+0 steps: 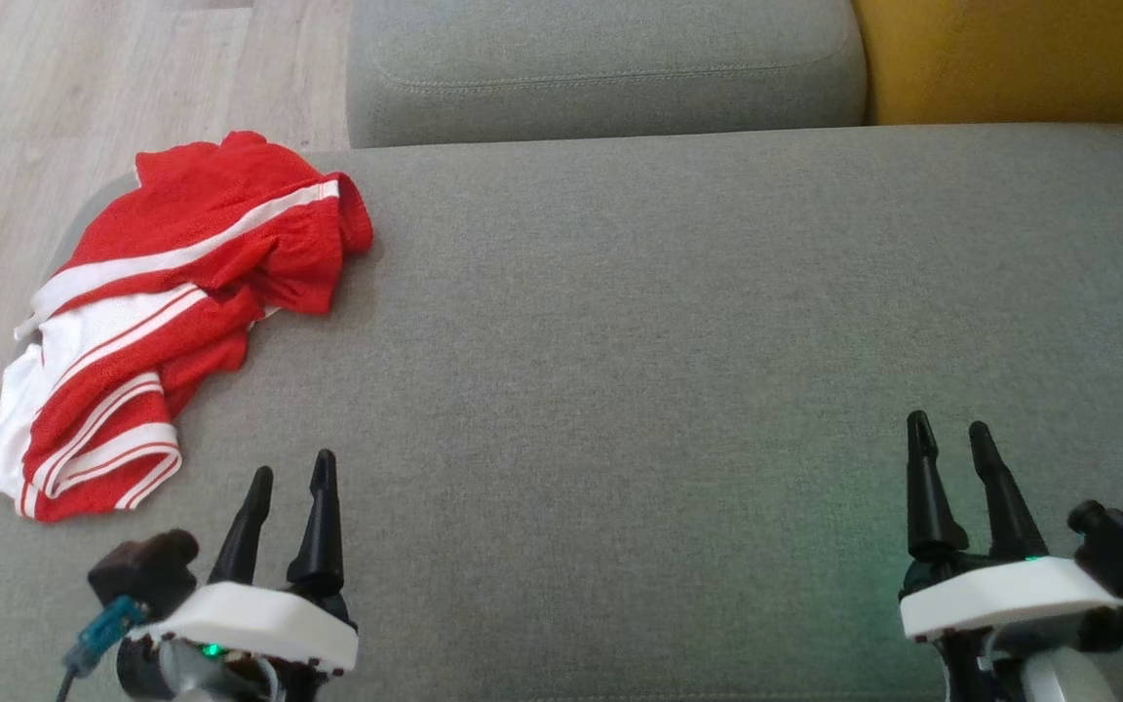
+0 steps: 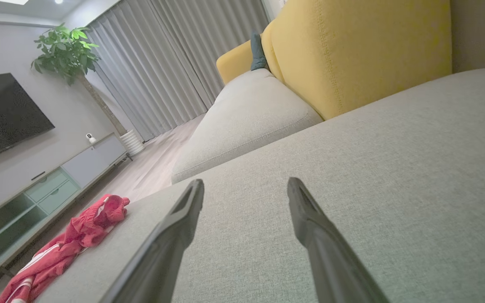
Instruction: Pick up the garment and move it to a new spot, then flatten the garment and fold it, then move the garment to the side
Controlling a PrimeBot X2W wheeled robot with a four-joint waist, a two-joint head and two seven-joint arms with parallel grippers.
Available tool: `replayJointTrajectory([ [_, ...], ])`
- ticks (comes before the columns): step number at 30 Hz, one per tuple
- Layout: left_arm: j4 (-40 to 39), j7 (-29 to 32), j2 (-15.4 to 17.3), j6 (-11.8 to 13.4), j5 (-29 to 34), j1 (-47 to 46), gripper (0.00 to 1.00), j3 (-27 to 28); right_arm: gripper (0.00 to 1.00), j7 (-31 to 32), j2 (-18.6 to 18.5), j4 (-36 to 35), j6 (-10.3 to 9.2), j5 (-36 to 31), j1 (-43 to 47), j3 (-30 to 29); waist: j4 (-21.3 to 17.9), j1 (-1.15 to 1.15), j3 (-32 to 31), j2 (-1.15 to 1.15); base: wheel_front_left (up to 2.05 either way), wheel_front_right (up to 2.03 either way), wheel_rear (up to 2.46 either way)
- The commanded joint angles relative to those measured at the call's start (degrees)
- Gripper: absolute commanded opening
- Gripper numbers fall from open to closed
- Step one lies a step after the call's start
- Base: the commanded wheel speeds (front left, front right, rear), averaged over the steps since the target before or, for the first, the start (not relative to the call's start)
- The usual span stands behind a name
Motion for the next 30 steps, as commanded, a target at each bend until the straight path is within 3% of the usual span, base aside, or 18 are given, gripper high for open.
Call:
replayJointTrajectory([
  [1,-2.2,-1.1,0.8,0.3,2.1,-1.3,1.00,0.7,1.00,-0.9,-0.5,-2.4,-0.03,-2.2,-1.3,1.3,0.0,0.00,0.0,0.00,0.00,0.00,0.00],
  [30,-2.9,-6.1,1.6,3.4,22.2,0.0,1.00,-1.1,1.00,-6.0,-0.6,-2.1,-0.04,-24.8,-0.2,3.2,0.3,0.00,0.1,0.00,0.00,0.00,0.00],
])
